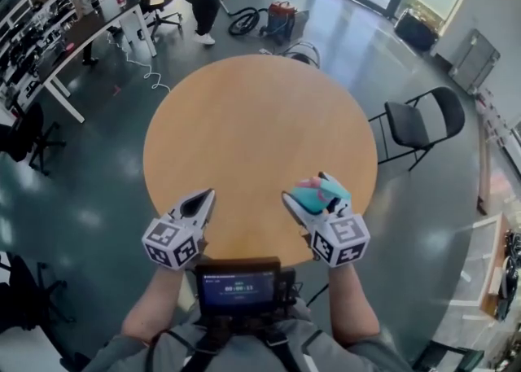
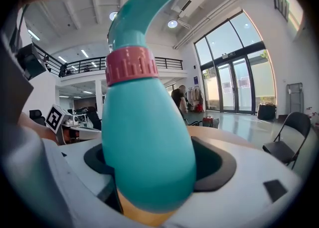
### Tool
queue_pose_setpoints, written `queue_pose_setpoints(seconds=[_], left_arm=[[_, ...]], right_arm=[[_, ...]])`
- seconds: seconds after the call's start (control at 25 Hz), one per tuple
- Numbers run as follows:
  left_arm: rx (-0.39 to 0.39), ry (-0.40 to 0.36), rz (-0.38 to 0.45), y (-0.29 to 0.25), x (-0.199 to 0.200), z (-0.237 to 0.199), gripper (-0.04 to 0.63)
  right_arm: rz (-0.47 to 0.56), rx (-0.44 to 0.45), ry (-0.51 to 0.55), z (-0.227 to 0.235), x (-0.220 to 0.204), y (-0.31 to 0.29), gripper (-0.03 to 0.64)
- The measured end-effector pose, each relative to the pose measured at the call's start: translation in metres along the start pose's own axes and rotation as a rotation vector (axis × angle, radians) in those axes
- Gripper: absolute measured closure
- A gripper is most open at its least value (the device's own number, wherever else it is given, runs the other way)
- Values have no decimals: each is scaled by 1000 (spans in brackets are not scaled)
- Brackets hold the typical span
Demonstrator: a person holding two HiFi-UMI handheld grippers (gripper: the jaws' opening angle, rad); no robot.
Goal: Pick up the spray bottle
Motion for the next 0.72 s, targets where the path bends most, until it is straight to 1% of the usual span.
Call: queue_pose_setpoints(seconds=[0.2, 0.4, 0.6, 0.72], left_arm=[[-24, -5, 12, 10, 20, 7, 591], [-38, -51, 31, 16, 39, 16, 592], [-58, -46, 54, 28, 53, 20, 592], [-65, -56, 61, 34, 62, 25, 592]], right_arm=[[20, -20, 3, -1, 20, 13, 178], [29, -37, 17, -1, 38, 21, 178], [54, -27, 11, -10, 49, 26, 178], [57, -23, 24, -12, 55, 29, 179]])
Point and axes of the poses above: the fingertips, and each gripper's own axes: y backward along the fingers, z to its right, x out of its top, the point moved 6 cm from there along y, backward along the fingers, and after that the axes turned 8 degrees about y, right-handed, at the moved point
